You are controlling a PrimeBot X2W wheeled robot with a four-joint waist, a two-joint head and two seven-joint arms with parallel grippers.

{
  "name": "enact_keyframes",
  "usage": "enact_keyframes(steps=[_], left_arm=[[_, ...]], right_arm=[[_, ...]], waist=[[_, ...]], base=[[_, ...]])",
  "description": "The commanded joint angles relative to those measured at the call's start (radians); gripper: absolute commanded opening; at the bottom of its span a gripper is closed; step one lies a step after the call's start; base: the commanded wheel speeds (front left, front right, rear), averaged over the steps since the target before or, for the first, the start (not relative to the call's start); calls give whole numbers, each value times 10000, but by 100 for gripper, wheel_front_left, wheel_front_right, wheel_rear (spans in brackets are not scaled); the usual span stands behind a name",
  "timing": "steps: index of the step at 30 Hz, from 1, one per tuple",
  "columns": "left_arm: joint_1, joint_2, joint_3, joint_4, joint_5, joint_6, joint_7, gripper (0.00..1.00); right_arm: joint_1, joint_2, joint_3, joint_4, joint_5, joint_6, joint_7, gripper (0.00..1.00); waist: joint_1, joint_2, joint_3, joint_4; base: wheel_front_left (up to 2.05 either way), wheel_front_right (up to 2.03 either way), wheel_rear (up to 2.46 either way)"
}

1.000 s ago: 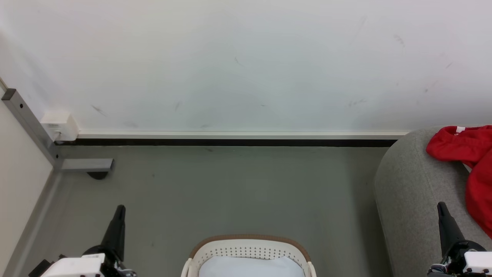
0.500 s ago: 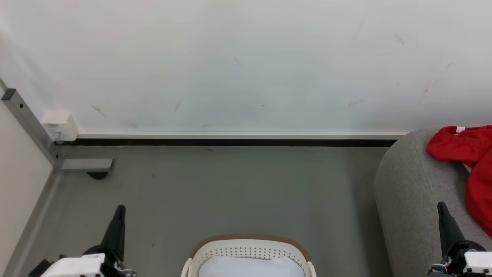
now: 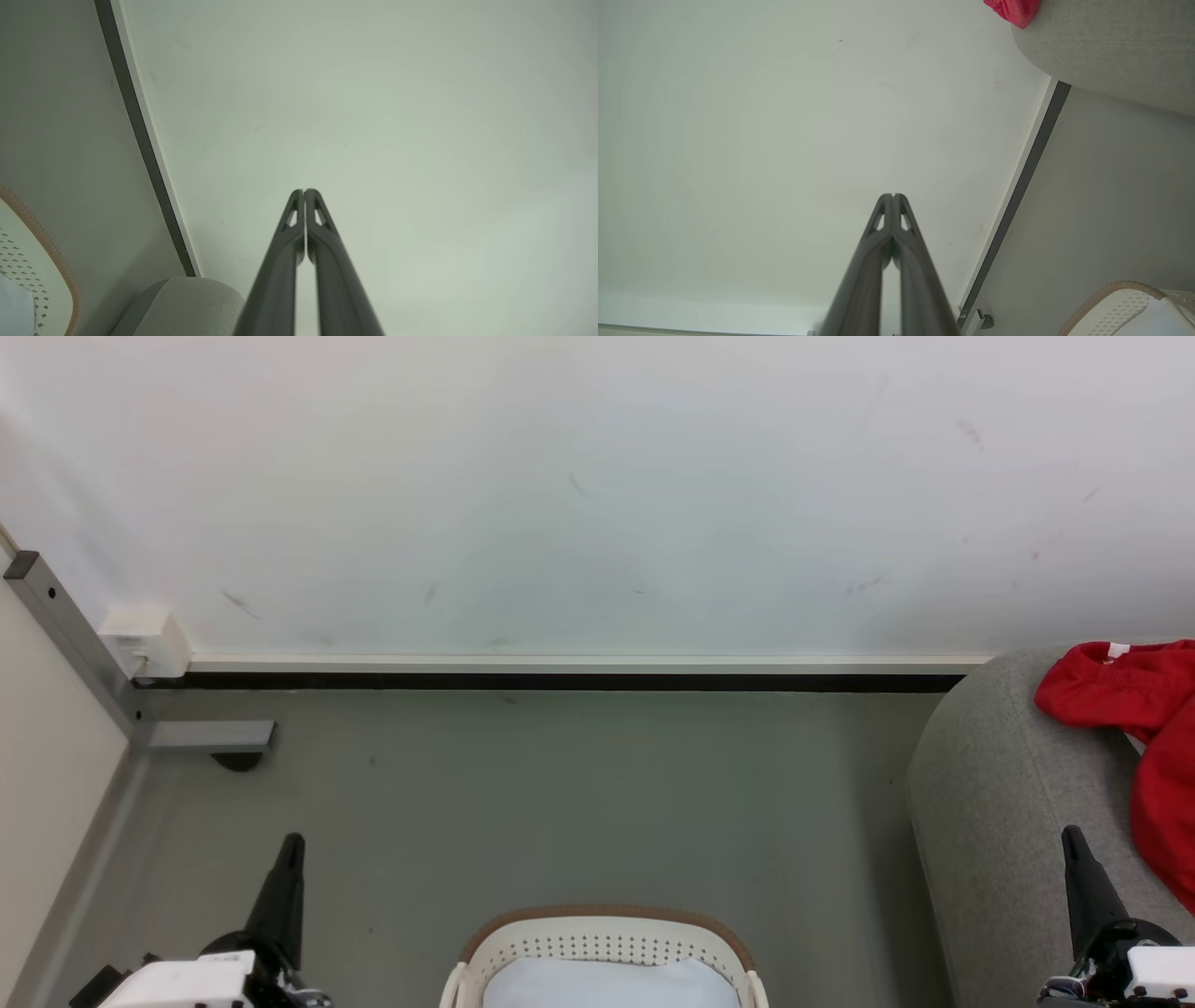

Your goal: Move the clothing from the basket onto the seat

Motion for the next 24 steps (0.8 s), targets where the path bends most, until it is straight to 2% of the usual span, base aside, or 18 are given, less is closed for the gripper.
enact_keyframes(steps=[1, 24], left_arm=[[-61, 73, 21, -20, -124, -47, 47, 0], [-61, 73, 20, -22, -125, -49, 46, 0]], right_arm=[[25, 19, -43, -54, -39, -21, 17, 0], [23, 30, -59, -53, -59, -21, 28, 0]], waist=[[0, 0, 0, 0], [0, 0, 0, 0]], base=[[0, 0, 0], [0, 0, 0]])
